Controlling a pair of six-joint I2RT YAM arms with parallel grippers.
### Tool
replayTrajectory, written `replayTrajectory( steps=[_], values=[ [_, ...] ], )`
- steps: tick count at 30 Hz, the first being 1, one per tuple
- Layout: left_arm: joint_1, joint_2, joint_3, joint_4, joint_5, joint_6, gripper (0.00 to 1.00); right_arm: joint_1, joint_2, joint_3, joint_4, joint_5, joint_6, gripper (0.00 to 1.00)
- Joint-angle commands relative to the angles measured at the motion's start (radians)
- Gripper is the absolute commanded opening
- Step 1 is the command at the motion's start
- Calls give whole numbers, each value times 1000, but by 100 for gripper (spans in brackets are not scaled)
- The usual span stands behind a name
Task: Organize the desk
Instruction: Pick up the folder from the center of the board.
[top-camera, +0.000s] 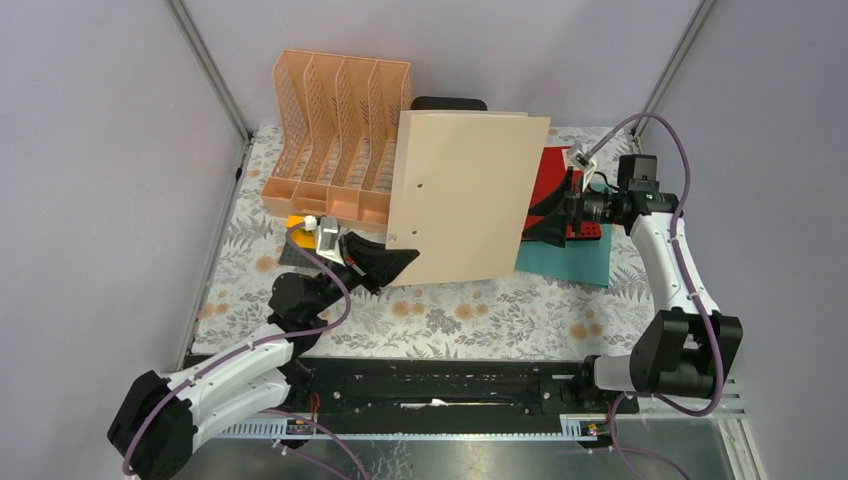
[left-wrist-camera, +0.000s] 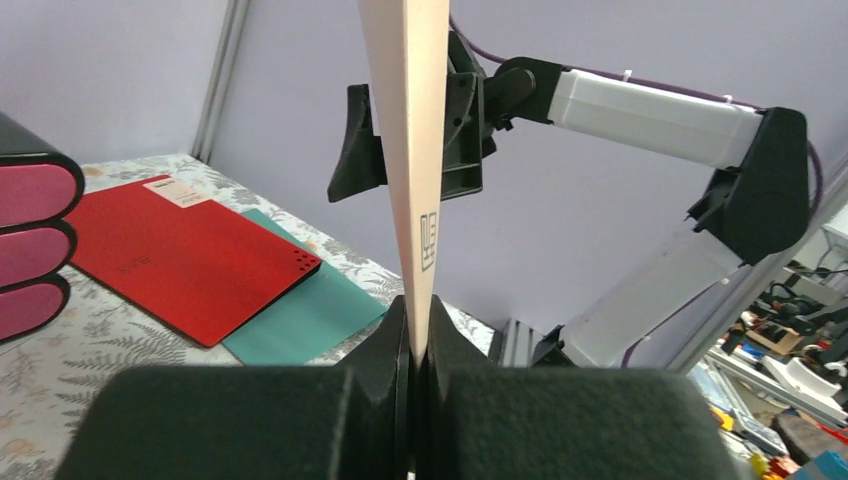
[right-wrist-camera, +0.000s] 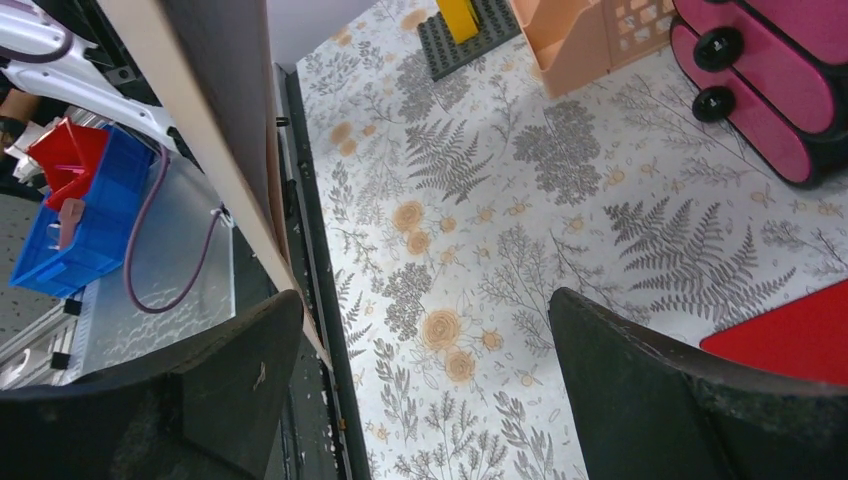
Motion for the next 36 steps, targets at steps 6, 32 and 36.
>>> replayTrajectory(
  steps=[6, 32, 36],
  values=[
    [19, 38, -13, 268, 51, -121, 0, 87, -72, 62, 188, -80, 247, 100],
    [95, 200, -35, 513, 101, -314, 3, 224, -158, -120, 830, -142, 826, 0],
    [105, 213, -33, 494, 108, -328, 33, 223, -168, -132, 836, -161, 812, 0]
  ],
)
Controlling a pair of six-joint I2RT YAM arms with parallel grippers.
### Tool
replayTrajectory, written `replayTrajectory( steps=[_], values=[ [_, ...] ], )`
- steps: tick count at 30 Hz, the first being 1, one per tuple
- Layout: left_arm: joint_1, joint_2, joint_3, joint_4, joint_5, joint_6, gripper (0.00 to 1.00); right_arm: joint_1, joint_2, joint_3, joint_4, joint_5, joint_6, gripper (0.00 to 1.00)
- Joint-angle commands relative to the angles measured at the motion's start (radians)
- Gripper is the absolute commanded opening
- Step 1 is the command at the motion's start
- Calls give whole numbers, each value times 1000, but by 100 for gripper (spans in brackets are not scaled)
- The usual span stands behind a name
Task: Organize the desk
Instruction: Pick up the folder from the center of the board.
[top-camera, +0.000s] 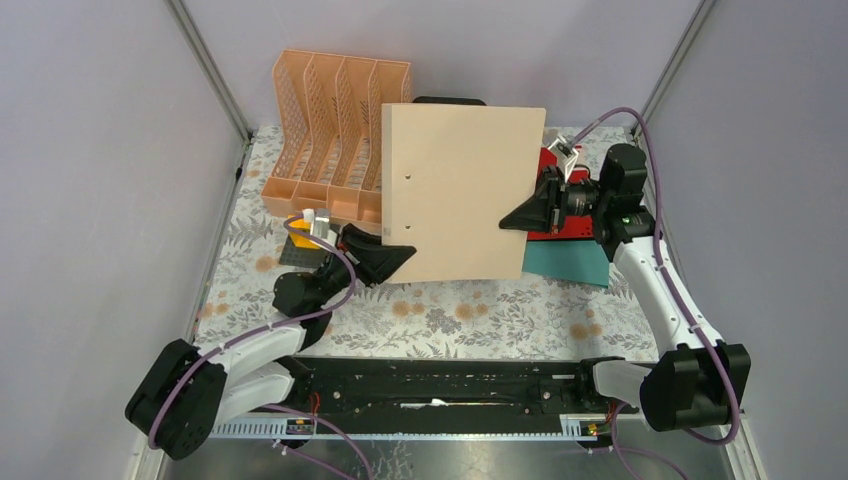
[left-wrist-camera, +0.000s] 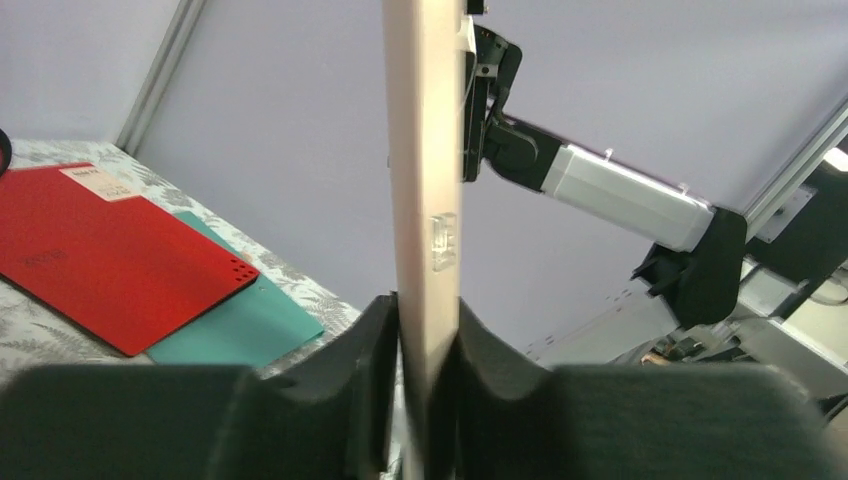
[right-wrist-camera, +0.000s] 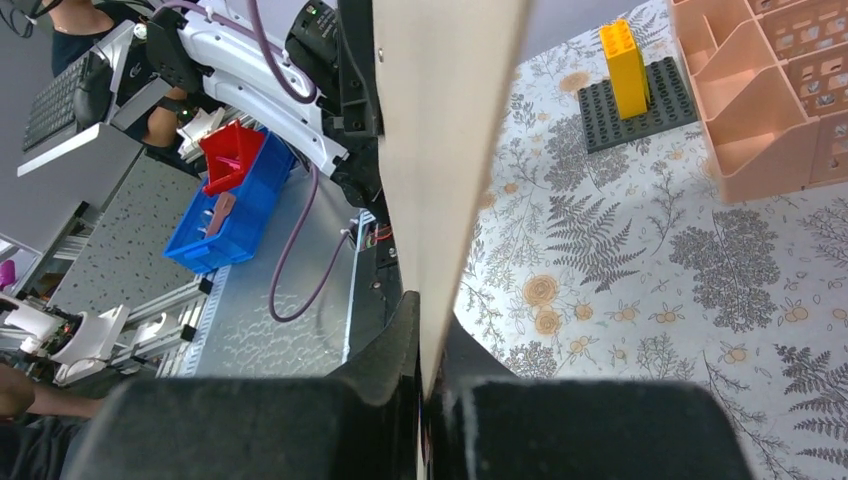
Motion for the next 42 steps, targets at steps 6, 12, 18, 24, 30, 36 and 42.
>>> replayTrajectory(
  steps=[6, 12, 18, 24, 30, 36, 42],
  values=[
    [134, -20, 76, -44, 212, -33, 99, 10, -65, -50, 48, -45, -68, 0],
    [205, 60, 268, -168, 381, -48, 99, 22, -51, -59, 46, -60, -69, 0],
    [216, 146, 519, -453, 491, -24, 99, 27, -56, -76, 34, -60, -91, 0],
    [221, 160, 737, -904, 547, 188, 88, 27, -56, -86, 33, -53, -97, 0],
    [221, 205, 823, -1004, 600, 221, 55, 29, -54, -91, 31, -47, -103, 0],
    [222, 207, 825, -973, 599, 208, 0, 29, -61, -95, 24, -45, -115, 0],
    [225, 134, 795, -963, 530, 240, 0, 29, -65, -95, 7, -41, -133, 23]
  ],
)
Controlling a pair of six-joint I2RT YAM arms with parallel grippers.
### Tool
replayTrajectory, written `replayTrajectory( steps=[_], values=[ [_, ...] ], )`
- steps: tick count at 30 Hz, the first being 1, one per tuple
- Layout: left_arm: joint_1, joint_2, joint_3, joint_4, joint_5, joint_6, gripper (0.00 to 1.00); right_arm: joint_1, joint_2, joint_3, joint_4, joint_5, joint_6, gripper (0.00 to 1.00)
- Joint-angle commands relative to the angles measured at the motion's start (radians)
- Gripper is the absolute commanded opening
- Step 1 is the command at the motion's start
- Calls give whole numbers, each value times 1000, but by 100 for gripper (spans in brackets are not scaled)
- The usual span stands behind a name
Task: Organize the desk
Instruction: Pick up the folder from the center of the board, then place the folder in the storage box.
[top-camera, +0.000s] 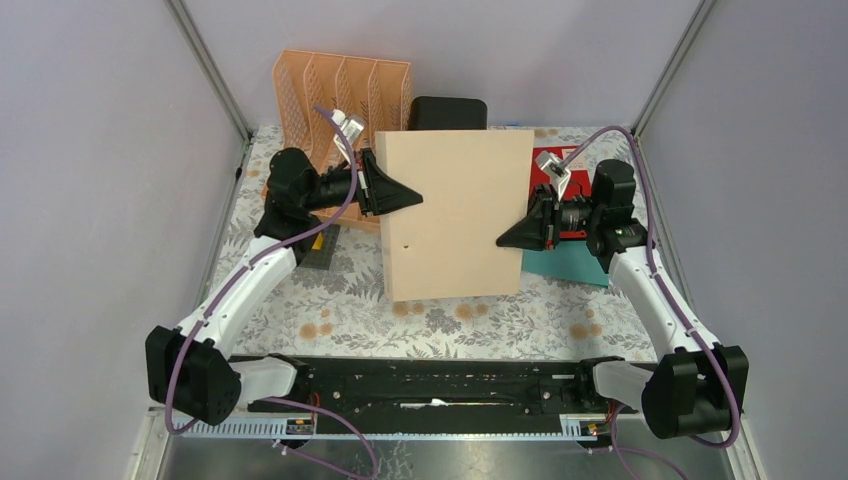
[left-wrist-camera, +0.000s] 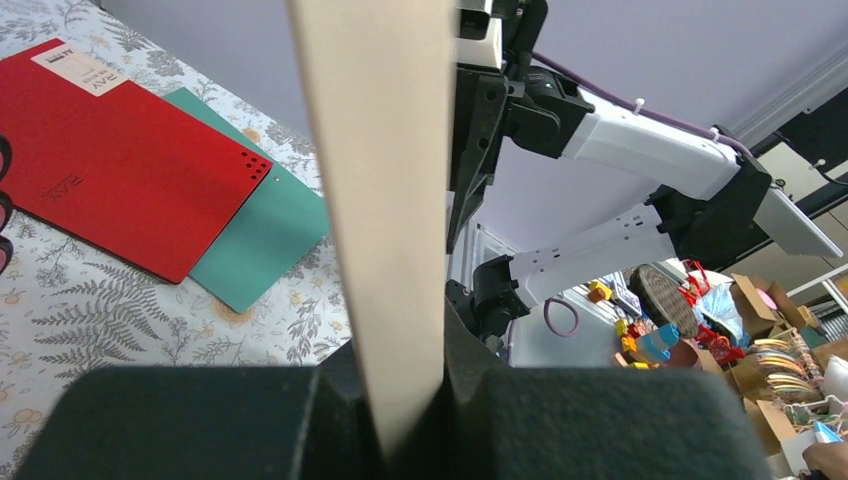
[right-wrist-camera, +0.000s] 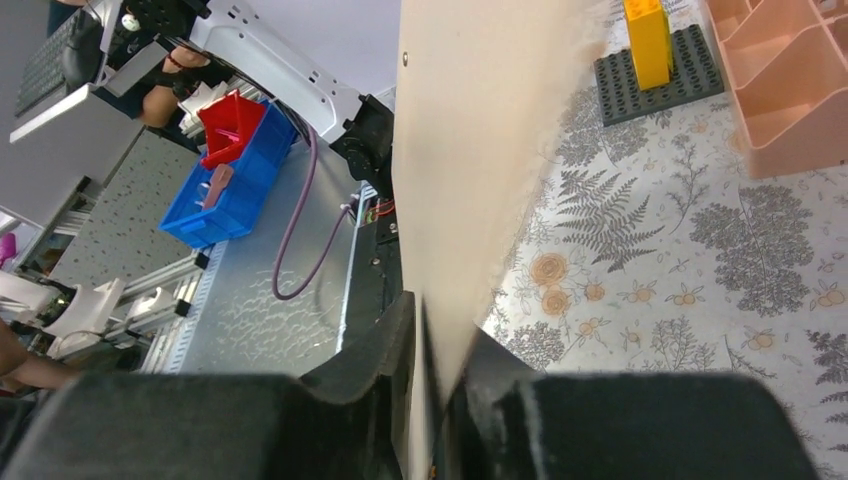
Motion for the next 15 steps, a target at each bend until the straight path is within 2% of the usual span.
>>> replayTrajectory(
  steps=[1, 2, 3, 6, 9, 11, 15],
  values=[
    [6, -85, -1, 29, -32, 37, 0, 8, -35, 13, 31, -23, -31, 40],
    [10, -97, -7, 29, -41, 36, 0, 8, -35, 12, 28, -22, -35, 86],
    [13, -109, -17, 29, -54, 35, 0, 9, -35, 12, 24, -24, -38, 98],
    [31, -169, -56, 31, -111, 40, 0, 8, -46, 15, -27, 40, -73, 100],
    [59, -231, -78, -48, -187, 92, 0, 9, -50, 71, -294, 167, -299, 100],
    [75, -272, -82, -122, -262, 147, 0, 8, -40, 116, -390, 265, -389, 100],
    [83, -358, -100, -200, -471, 252, 0, 7, -35, 119, -420, 368, -418, 100]
  ],
)
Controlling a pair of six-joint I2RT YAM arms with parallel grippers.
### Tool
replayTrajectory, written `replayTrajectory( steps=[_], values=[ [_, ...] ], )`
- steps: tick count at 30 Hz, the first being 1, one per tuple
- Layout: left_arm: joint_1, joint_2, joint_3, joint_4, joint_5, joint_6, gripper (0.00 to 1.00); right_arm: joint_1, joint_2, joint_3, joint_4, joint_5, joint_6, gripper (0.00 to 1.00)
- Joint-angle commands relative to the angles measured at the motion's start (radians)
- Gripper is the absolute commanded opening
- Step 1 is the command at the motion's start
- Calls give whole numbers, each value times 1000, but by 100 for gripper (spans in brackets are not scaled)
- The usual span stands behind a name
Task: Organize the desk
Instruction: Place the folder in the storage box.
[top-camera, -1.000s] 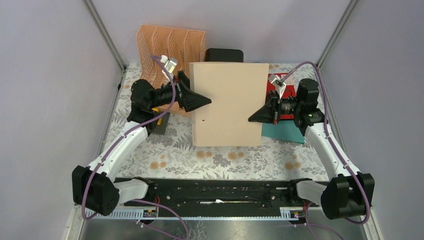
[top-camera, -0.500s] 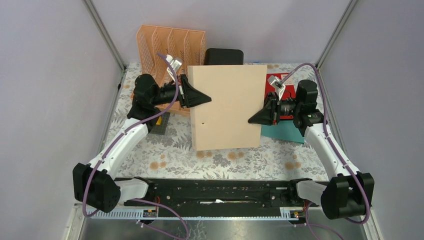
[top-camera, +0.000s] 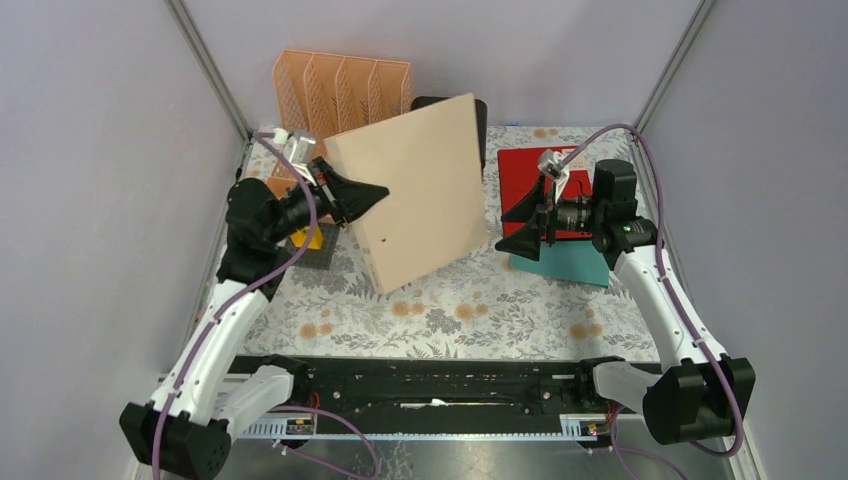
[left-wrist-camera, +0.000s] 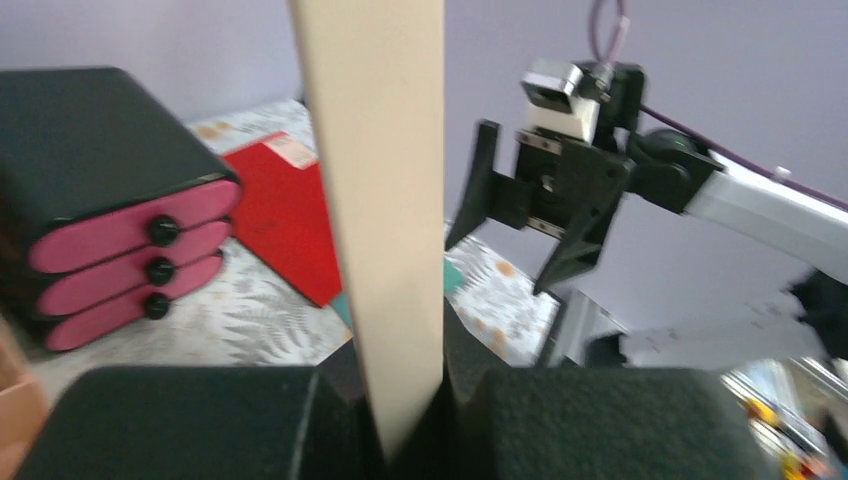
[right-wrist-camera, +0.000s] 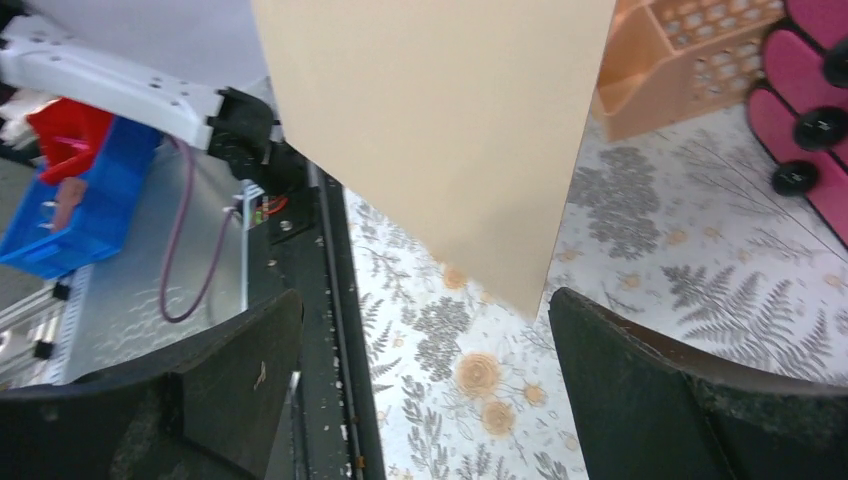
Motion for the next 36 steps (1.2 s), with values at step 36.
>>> replayTrajectory(
  steps=[36],
  values=[
    [372, 213, 77, 467, -824, 528, 0, -6, 14, 30, -121, 207, -159, 100]
  ],
)
